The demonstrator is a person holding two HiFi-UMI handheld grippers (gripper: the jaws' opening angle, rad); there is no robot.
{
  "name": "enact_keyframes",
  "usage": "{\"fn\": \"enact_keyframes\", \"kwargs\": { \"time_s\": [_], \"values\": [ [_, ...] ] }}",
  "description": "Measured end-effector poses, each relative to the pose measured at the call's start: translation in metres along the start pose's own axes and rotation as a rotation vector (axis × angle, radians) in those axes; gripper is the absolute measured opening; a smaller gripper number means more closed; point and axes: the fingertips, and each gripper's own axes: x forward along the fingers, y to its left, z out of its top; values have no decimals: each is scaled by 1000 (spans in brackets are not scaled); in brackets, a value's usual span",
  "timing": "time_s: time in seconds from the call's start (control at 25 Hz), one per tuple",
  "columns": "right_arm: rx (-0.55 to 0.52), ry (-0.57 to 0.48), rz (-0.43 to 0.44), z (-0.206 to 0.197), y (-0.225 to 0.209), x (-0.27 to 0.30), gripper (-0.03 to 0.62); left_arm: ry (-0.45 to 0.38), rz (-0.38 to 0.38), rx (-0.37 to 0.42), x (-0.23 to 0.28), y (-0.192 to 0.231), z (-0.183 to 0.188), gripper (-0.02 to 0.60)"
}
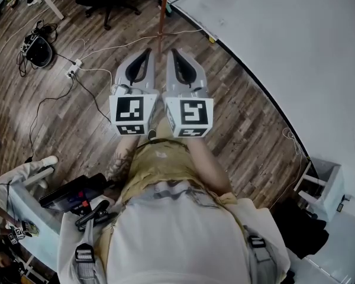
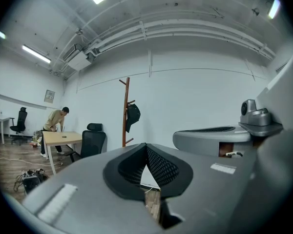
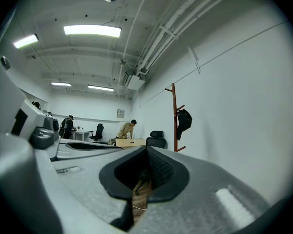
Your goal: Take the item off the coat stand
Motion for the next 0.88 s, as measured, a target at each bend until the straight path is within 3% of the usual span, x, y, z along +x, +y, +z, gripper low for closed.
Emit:
{"fn": "enact_keyframes", "kwargs": {
  "time_s": [0.2, 0.44, 0.88],
  "values": [
    [10, -1, 26, -1, 1, 17, 0, 8, 17, -9, 13, 8, -2, -2],
    [32, 13, 76, -7, -42, 103, 0, 26, 66, -5, 101, 38, 0, -2],
    [-4, -54, 72, 24, -48, 108, 0, -56, 62, 16, 108, 37, 37, -2]
  ]
}}
